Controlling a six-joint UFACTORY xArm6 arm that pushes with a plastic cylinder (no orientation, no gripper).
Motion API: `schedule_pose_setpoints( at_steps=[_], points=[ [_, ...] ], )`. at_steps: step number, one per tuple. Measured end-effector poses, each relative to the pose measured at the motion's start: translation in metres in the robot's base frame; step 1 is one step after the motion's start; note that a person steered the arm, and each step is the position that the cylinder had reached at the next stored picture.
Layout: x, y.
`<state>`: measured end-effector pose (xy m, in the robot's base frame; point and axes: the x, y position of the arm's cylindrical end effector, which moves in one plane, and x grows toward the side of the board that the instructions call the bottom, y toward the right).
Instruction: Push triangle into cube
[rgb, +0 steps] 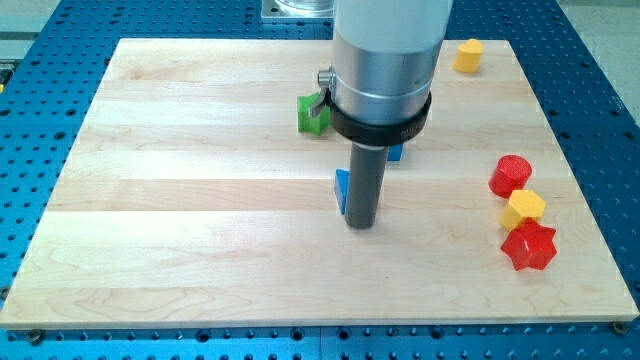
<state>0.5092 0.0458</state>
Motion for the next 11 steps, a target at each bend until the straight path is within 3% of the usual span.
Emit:
schedule_pose_setpoints(
  at_steps=[1,3,5,6,7,9,11],
  points=[
    [0.017,-0.03],
    [-0.037,0.01],
    [-0.033,0.042],
    [-0.026,-0.018],
    [-0.039,-0.037],
    [-0.051,-0.002],
    [-0.036,0.036]
  ],
)
